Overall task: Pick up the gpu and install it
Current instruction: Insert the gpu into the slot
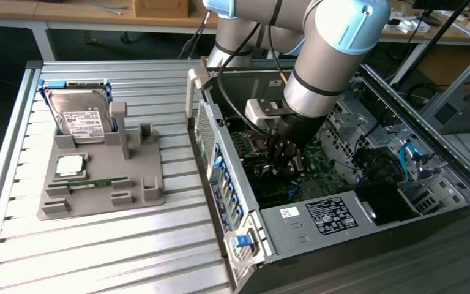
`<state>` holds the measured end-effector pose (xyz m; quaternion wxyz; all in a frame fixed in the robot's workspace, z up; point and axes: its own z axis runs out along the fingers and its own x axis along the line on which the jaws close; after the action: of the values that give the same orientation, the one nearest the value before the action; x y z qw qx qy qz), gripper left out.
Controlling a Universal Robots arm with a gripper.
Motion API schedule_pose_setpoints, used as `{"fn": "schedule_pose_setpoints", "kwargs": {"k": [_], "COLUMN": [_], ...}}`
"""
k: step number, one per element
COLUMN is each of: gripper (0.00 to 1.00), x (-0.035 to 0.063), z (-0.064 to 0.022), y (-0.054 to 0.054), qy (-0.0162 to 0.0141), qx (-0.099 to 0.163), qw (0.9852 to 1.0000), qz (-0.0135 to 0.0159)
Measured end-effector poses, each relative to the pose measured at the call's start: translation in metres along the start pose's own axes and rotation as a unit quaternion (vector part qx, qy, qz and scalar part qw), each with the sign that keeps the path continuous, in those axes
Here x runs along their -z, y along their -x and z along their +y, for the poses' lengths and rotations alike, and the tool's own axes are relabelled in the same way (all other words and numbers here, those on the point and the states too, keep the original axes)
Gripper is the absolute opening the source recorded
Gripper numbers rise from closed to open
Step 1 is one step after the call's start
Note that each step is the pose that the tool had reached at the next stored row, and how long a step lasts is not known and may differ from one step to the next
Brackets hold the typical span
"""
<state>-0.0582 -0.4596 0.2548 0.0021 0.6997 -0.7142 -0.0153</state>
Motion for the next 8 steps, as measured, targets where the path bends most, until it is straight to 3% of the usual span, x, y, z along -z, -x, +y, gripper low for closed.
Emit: {"fn": "schedule_pose_setpoints", "kwargs": {"k": [2, 8], "gripper": [0.27, 0.27], "x": [0.0002, 0.0005], "z": [-0.0003, 0.0002], "y": [0.0011, 0.0012], "qy": [-0.0001, -0.0003], "qx": [0.0, 0.0], "qw": [1.0, 1.0], "qz": [0.0043, 0.0058]}}
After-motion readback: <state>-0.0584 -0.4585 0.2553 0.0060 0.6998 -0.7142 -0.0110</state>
